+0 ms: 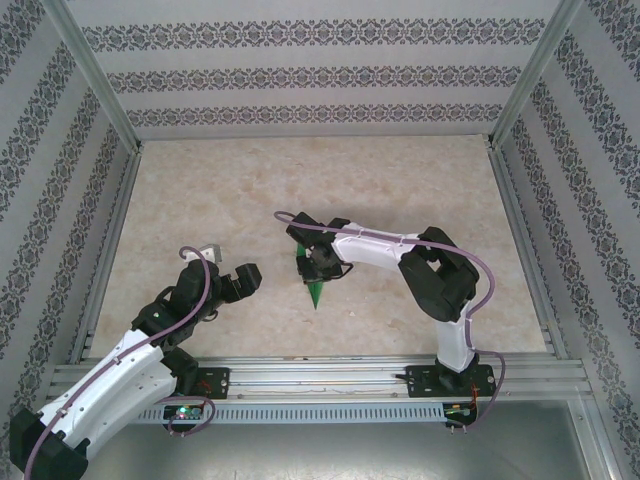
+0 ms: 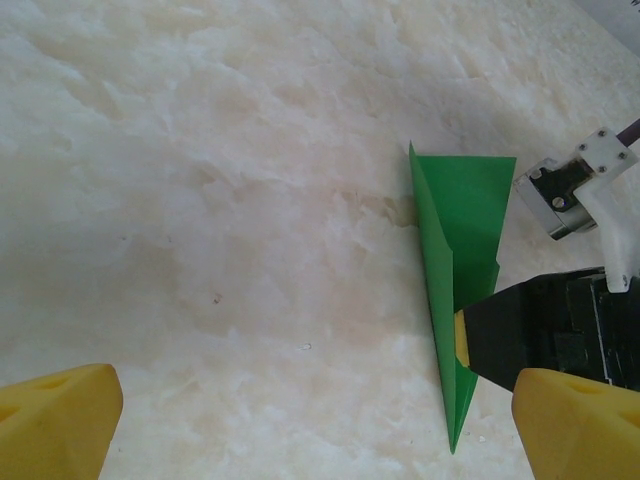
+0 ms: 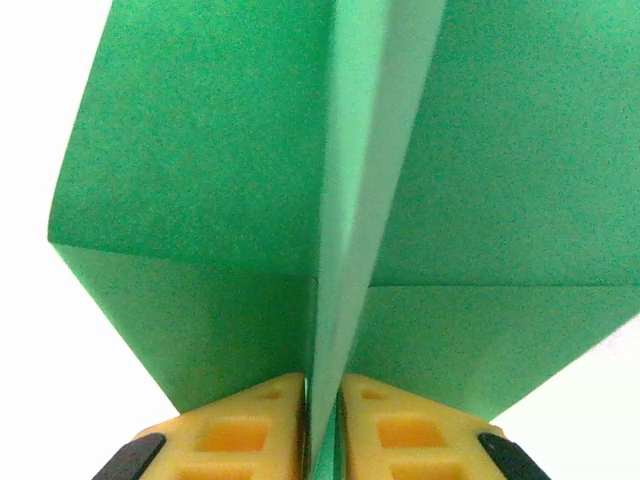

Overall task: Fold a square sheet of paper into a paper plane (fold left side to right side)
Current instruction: Pick up the paper plane at the center of the table, then place the paper plane at the top-center of the table.

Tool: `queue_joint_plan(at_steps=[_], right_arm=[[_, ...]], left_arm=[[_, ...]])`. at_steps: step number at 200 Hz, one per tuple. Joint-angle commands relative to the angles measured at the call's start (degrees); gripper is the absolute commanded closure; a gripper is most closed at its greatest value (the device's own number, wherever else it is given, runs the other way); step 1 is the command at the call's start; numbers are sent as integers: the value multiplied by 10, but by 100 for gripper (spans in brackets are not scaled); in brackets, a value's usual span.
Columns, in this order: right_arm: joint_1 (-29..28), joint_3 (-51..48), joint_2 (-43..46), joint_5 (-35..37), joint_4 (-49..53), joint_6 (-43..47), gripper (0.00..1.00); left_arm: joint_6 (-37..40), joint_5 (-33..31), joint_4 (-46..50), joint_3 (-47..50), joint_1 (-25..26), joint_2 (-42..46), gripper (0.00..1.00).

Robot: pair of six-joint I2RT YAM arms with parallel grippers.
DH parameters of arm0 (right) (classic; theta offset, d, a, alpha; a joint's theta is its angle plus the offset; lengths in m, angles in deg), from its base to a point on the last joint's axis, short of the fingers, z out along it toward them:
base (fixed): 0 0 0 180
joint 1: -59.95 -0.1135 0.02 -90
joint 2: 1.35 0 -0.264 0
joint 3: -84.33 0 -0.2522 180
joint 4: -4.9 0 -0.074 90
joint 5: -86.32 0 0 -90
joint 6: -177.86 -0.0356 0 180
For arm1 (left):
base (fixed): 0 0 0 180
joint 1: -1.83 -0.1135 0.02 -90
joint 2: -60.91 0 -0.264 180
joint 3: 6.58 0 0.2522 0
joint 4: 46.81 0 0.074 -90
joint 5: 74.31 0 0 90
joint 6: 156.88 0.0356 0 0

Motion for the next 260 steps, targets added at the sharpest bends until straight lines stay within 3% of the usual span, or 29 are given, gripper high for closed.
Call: queue_joint_plan(at_steps=[1, 58, 86, 130, 193, 260], right_arm=[[-9, 13, -19, 14, 16, -12, 83], [-14, 16, -20, 21, 21, -28, 90], [-11, 28, 24, 63, 38, -21, 96], [42, 88, 35, 87, 90, 12, 99], [131, 305, -98, 91, 175, 66, 100], [165, 525, -266, 76, 270, 80, 100]], left_arm=[[8, -8, 17, 7, -11, 7, 0], [11, -10, 22, 5, -11, 11, 0], [18, -14, 30, -2, -11, 15, 0], [34, -16, 48, -14, -11, 25, 0], [79, 55, 33, -9, -12, 49, 0], [135, 120, 30, -28, -12, 49, 0]])
